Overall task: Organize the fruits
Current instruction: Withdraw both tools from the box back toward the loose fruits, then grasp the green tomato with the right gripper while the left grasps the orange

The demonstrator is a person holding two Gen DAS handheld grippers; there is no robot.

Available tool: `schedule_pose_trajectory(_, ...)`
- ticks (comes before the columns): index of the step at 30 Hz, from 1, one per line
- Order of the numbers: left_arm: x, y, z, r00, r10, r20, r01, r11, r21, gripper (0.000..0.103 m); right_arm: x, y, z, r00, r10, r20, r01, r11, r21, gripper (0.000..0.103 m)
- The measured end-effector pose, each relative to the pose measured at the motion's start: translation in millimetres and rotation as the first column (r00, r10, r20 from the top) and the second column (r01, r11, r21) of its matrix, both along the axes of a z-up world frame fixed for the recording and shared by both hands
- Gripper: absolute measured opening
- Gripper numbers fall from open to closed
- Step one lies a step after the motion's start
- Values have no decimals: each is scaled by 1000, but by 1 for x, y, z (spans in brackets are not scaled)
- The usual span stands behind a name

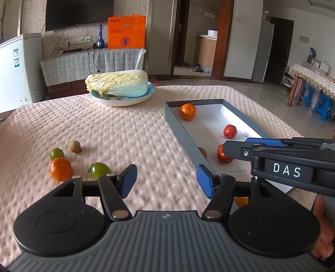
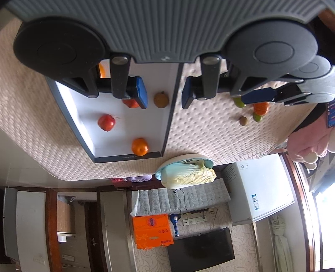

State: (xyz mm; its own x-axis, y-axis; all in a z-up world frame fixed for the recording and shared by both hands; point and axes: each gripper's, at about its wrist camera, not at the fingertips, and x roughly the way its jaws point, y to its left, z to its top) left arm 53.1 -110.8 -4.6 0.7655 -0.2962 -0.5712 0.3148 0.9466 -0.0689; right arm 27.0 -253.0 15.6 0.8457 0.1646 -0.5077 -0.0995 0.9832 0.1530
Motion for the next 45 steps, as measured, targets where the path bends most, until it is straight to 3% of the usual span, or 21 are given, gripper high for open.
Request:
schedule_pose_trajectory(14,4,60,-4,992,122,-8,-122,992,23,68,6,40,-1,995,100,11,-100,995,6,38)
schedule_pose_trajectory(24,9,114,-6,959,282,-4,-282,959,35,68,16,89,-13,976,218,-13,-219,974,-52,38)
schedule_pose_trajectory(30,9,130,-7,951,310,-16,-310,951,12,68,30,119,-26,960,278,-35,-280,957,-72,38)
schedule_pose_trajectory(32,11,136,-10,946,322,-27,-322,947,11,68,36,128,-31,957,288,-46,-291,953,-80,32)
schedule_pose_trajectory(45,15,160,-17,933,355,-53,-357,934,-24,68,72,146,-51,957,271,-101,-280,956,-87,35)
